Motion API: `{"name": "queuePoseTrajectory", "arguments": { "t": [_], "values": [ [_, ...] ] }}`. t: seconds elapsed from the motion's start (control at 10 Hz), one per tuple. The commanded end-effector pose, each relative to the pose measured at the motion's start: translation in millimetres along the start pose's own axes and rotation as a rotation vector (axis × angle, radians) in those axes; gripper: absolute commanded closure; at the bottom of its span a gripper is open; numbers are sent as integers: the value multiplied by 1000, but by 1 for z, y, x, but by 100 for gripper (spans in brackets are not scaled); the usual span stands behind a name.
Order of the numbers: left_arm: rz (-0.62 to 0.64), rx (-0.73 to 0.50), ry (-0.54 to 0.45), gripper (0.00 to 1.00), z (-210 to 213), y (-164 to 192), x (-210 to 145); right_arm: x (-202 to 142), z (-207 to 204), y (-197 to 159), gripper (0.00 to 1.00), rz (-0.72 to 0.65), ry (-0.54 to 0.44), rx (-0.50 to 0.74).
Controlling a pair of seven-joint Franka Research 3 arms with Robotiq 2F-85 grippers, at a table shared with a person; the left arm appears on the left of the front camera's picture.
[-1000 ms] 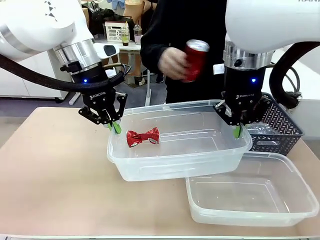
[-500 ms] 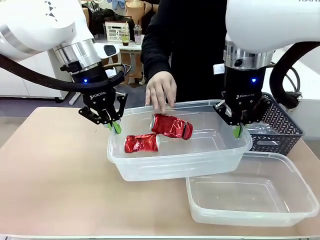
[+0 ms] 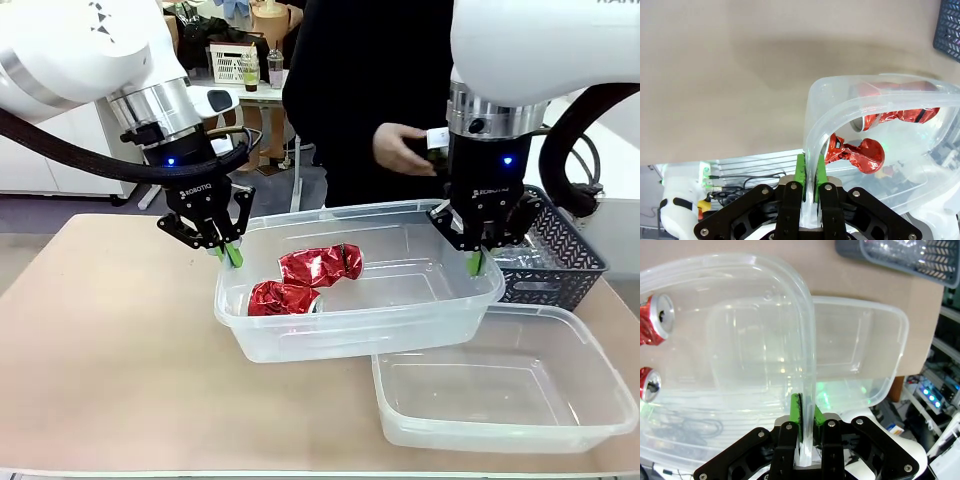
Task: Sort the waste into each basket.
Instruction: Offer the picked Organizing box to the human.
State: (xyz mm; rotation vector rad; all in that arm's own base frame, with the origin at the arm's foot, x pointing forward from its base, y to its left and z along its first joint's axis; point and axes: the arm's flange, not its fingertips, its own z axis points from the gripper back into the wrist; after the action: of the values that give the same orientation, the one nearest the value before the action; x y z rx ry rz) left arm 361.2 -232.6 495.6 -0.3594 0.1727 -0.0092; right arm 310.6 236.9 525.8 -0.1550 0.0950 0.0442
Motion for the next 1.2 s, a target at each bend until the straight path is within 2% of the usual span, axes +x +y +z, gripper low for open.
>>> {"name": "queuePoseTrajectory", "arguments": {
  "t": [0.0, 1.1],
  "values": [
    [-8, -15, -9, 91, 4, 1, -3, 1, 1, 1, 95, 13, 6, -11],
    [-8, -15, -9, 91, 4, 1, -3, 1, 1, 1, 95, 13, 6, -11]
  ]
}}
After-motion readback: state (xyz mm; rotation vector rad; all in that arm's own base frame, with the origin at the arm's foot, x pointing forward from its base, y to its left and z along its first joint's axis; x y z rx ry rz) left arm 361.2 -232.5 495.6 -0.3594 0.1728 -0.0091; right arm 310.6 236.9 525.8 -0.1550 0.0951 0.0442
